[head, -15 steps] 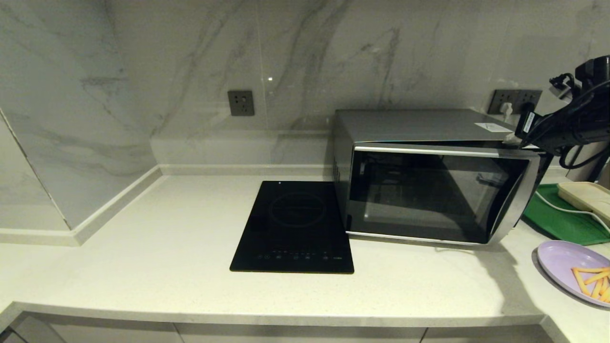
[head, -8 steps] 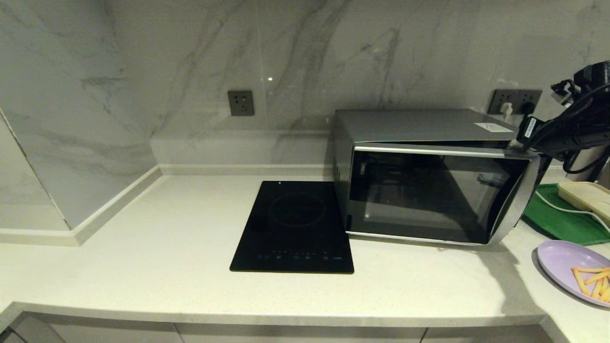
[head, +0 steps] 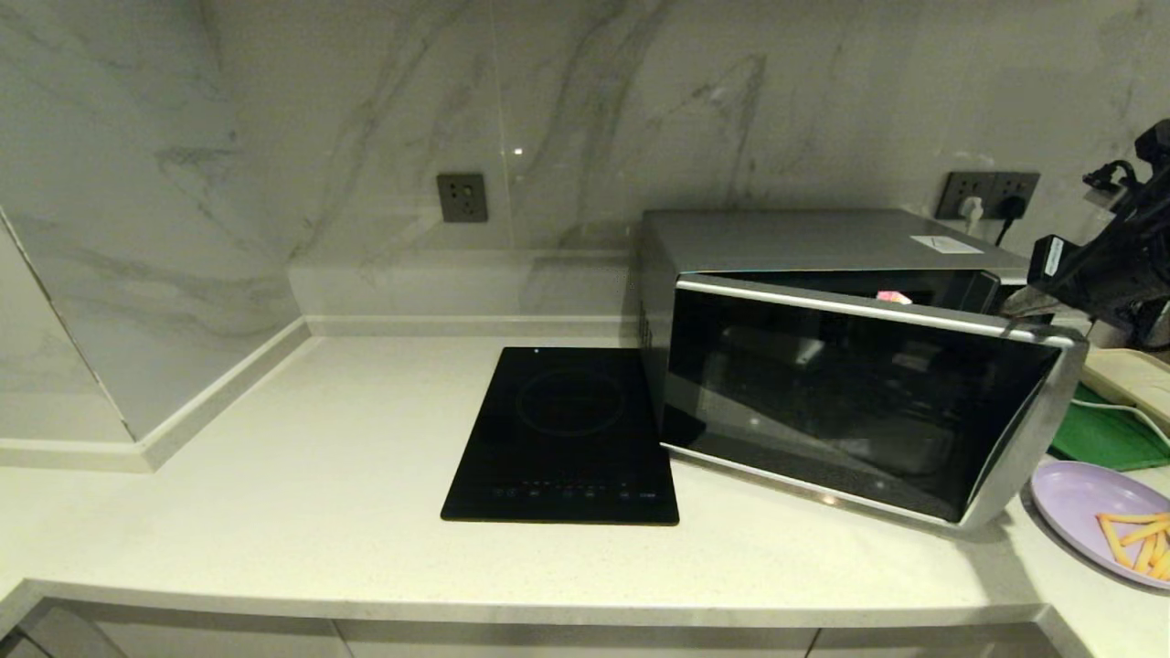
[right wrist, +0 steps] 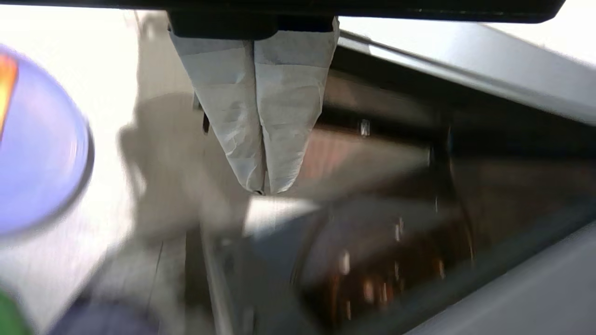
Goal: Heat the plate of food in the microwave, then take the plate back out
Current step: Open the microwave oven
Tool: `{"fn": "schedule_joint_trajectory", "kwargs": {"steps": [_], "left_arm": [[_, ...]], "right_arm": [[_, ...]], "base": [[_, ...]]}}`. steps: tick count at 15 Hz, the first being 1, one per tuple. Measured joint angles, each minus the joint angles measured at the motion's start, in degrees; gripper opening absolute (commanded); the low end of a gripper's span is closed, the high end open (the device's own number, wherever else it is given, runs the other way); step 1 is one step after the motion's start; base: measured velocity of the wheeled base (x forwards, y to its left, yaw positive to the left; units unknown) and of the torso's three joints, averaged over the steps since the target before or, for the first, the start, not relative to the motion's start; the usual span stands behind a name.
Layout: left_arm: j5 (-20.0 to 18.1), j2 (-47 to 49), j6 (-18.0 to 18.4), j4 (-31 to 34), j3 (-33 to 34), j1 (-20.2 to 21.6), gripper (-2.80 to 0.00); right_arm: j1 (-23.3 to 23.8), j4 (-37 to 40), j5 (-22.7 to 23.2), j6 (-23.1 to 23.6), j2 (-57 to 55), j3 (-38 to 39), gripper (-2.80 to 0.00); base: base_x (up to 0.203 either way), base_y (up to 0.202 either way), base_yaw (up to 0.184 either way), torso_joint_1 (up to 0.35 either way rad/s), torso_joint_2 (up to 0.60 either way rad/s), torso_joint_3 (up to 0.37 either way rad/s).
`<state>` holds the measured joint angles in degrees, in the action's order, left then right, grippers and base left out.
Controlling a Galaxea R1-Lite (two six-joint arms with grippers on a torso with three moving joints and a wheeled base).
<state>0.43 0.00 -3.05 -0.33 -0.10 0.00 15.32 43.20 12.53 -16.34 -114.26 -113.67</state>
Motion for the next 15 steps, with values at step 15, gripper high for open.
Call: {"fn": "schedule_joint_trajectory", "kwargs": {"steps": [15], "left_arm": [[0.0,0.0,0.0,0.0,0.0,0.0,-2.80]], "right_arm": [[-11.4,27.4,13.1,11.0,22.6,13.6,-2.80]], "base": [[0.000,0.000,0.000,0.000,0.00,0.000]]}}
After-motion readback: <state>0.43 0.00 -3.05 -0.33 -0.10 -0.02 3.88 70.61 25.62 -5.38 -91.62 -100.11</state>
